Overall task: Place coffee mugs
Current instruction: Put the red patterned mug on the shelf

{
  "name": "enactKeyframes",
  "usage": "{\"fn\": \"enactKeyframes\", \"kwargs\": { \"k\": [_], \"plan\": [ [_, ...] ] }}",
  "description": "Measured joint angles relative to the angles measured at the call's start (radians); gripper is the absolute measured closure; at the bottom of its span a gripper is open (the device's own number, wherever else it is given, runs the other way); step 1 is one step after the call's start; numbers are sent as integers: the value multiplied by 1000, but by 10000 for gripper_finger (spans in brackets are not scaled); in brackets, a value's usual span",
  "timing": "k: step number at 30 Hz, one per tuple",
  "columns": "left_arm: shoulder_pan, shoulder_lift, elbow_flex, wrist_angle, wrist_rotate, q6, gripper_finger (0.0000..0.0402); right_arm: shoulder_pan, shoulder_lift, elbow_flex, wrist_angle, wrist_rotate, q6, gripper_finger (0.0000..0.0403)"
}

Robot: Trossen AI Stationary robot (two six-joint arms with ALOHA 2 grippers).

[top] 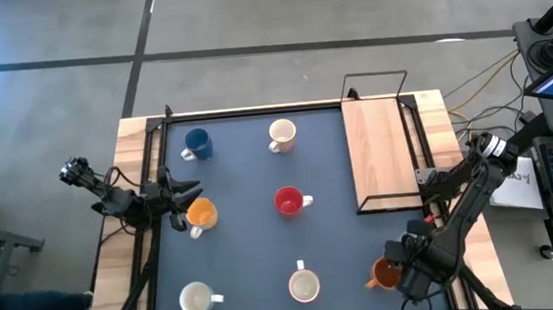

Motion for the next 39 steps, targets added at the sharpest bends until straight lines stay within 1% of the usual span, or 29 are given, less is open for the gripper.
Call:
{"fn": "enactKeyframes", "kwargs": {
  "k": [3, 6, 8, 14, 22, 25, 28, 32, 39],
  "plan": [
    [0, 0, 0, 0, 0, 0, 306, 0, 0, -17, 6, 0, 0, 331],
    [0, 0, 0, 0, 0, 0, 306, 0, 0, -29, 19, -1, -5, 368],
    [0, 0, 0, 0, 0, 0, 306, 0, -1, -30, 33, -25, -21, 384],
    [0, 0, 0, 0, 0, 0, 306, 0, -1, -7, 59, -55, -35, 386],
    [0, 0, 0, 0, 0, 0, 306, -1, -3, 81, 27, -28, -90, 388],
    [0, 0, 0, 0, 0, 0, 306, 0, -3, 101, -14, 52, -94, 388],
    [0, 0, 0, 0, 0, 0, 306, -1, -3, 116, -48, 173, -107, 388],
    [0, 0, 0, 0, 0, 0, 306, -11, -3, 130, -53, 309, -150, 389],
    [0, 0, 0, 0, 0, 0, 306, -50, -3, 174, -47, 481, -267, 389]
  ]
}}
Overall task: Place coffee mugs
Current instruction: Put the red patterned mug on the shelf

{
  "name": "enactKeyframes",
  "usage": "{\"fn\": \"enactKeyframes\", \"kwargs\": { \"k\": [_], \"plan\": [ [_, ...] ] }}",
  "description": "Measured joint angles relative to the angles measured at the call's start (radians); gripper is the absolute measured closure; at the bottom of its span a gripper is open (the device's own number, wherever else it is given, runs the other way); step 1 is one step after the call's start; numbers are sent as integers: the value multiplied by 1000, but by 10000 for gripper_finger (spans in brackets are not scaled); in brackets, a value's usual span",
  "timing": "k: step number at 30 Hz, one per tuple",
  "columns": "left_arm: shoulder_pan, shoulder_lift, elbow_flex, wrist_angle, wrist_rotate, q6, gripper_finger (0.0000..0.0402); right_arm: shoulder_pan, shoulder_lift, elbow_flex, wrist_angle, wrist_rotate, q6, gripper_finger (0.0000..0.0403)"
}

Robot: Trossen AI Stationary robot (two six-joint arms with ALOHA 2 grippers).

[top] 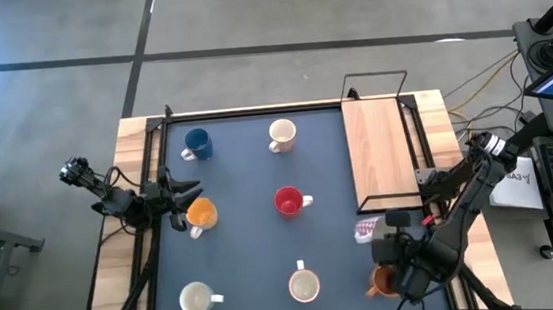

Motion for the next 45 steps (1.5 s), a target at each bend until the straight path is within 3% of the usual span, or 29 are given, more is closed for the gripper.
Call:
{"fn": "enactKeyframes", "kwargs": {
  "k": [7, 19, 27, 37, 45],
  "plan": [
    [0, 0, 0, 0, 0, 0, 306, -70, 0, 69, 23, 167, -126, 389],
    [0, 0, 0, 0, 0, 0, 306, -309, -3, 195, 49, 181, -258, 390],
    [0, 0, 0, 0, 0, 0, 306, -522, -21, 239, -73, 183, -256, 390],
    [0, 0, 0, 0, 0, 0, 306, -807, -69, 221, -273, 111, -266, 390],
    [0, 0, 0, 0, 0, 0, 306, -1026, -74, 211, -269, -13, -476, 390]
  ]
}}
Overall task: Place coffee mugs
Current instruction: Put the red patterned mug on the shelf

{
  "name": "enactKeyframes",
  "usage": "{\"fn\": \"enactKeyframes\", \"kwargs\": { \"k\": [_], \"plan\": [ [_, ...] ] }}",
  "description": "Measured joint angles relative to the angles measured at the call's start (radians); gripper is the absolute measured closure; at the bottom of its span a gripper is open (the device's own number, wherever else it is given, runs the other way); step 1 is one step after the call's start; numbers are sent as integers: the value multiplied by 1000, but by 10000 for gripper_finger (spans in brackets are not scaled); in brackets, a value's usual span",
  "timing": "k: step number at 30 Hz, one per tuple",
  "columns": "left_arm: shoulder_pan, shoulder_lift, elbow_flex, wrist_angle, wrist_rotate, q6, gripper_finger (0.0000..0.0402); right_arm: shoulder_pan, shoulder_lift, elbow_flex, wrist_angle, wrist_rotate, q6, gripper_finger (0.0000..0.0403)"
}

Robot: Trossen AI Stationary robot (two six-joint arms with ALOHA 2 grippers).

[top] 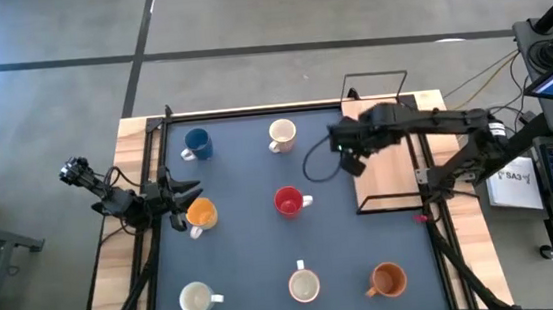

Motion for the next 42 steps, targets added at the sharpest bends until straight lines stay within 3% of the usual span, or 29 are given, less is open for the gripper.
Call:
{"fn": "enactKeyframes", "kwargs": {
  "k": [10, 16, 27, 33, 42],
  "plan": [
    [0, 0, 0, 0, 0, 0, 306, -281, 9, -41, 63, 2, -180, 383],
    [0, 0, 0, 0, 0, 0, 306, -451, 11, -124, 147, -144, -288, 383],
    [0, 0, 0, 0, 0, 0, 306, -677, 11, -247, 236, -157, -401, 382],
    [0, 0, 0, 0, 0, 0, 306, -754, 11, -269, 256, -179, -419, 382],
    [0, 0, 0, 0, 0, 0, 306, -773, 11, -301, 402, -180, -449, 381]
  ]
}}
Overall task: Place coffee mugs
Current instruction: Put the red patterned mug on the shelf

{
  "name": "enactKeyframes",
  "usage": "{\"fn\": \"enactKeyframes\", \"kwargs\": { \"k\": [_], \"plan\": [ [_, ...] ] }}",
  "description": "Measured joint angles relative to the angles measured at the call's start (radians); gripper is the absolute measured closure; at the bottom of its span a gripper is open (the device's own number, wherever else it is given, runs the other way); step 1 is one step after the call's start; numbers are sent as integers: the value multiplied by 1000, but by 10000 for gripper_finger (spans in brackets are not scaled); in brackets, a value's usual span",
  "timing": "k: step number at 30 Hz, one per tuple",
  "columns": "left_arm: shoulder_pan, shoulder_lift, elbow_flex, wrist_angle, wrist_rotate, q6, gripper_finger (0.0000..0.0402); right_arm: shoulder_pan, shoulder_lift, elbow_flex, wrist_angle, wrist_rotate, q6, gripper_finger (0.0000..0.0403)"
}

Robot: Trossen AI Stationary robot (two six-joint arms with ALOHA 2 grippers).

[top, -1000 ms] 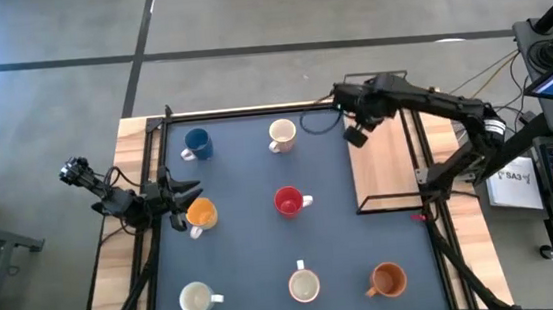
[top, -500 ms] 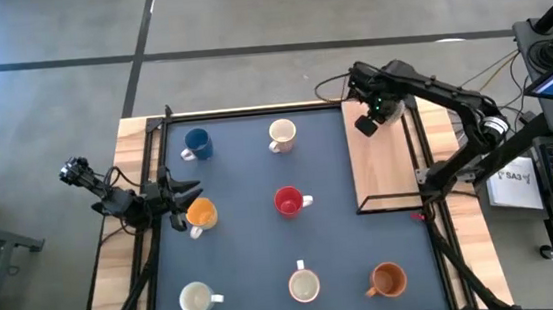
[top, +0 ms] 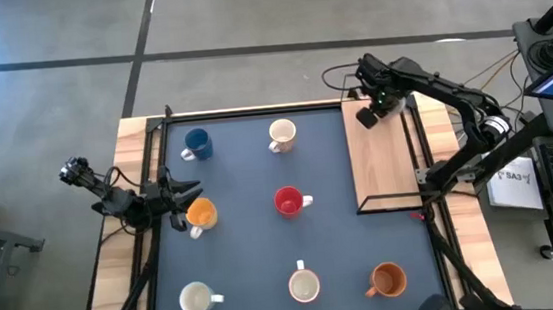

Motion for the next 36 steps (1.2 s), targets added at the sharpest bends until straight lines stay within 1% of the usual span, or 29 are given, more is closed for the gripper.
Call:
{"fn": "enactKeyframes", "kwargs": {
  "k": [5, 14, 25, 29, 36],
  "plan": [
    [0, 0, 0, 0, 0, 0, 306, -4, 0, 0, 3, 0, 7, 378],
    [0, 0, 0, 0, 0, 0, 306, -6, 0, 0, 23, 10, 4, 353],
    [0, 0, 0, 0, 0, 0, 306, -43, 0, 0, 70, 13, 26, 351],
    [0, 0, 0, 0, 0, 0, 306, -54, 0, 0, 71, 52, 26, 351],
    [0, 0, 0, 0, 0, 0, 306, -59, 0, 0, 72, 57, 25, 351]
  ]
}}
